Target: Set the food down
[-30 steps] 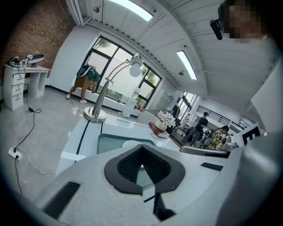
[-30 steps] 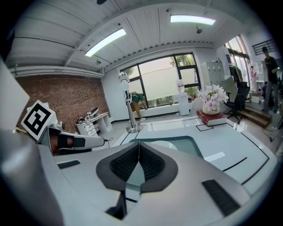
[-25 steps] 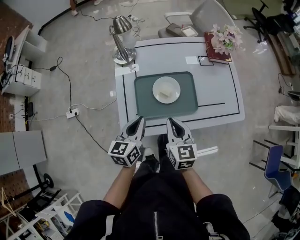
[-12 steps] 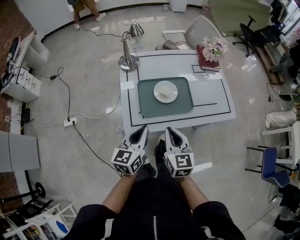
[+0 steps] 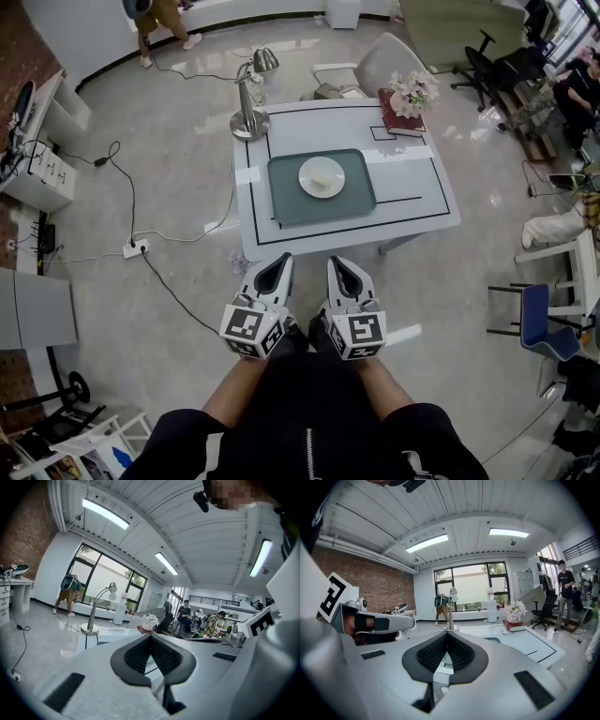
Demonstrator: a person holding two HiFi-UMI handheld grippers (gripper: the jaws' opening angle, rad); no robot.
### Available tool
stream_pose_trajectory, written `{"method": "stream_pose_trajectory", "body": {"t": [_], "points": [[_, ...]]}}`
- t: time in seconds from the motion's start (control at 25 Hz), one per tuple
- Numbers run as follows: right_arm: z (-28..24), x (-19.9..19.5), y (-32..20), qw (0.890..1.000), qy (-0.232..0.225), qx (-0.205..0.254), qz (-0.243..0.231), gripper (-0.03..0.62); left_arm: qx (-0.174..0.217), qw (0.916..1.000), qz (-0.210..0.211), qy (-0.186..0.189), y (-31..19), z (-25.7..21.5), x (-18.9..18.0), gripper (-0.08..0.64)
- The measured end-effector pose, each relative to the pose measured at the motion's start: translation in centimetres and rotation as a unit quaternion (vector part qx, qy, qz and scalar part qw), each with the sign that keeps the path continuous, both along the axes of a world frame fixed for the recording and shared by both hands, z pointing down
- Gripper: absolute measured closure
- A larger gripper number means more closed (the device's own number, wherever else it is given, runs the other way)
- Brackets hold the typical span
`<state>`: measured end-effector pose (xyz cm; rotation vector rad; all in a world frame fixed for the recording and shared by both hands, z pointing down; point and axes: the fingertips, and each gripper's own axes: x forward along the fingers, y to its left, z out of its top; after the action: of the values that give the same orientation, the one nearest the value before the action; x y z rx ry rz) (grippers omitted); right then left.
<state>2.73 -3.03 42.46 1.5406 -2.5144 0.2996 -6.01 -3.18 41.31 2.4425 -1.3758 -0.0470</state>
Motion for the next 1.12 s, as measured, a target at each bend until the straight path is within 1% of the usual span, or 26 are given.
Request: {"method": "stream_pose_trajectory", "body": {"t": [0.12, 0.24, 0.6, 1.12], "points": [[0.0, 0.3, 0.6, 1.000, -0.007, 0.005, -0.001, 0.583, 0.004, 0.9999, -0.005, -0.008, 0.6, 0.0, 0.2, 0.555], [0.2, 0.6, 0.7, 1.000, -0.008, 0.005, 0.000, 0.583, 0.003, 0.9999, -0.009, -0.009, 0.6, 0.4, 0.4, 0.555], [0.1, 1.5, 0.8, 1.000, -0.008, 0.003, 0.003, 0.583, 0.001, 0.9999, -0.003, -0.012, 1.0, 0.4, 1.5, 0.555], [0.1, 1.4, 0.9, 1.000, -0.007, 0.003, 0.001, 0.583, 0.001, 0.9999, 0.001, -0.016, 1.1, 0.6, 1.7, 0.555]]}}
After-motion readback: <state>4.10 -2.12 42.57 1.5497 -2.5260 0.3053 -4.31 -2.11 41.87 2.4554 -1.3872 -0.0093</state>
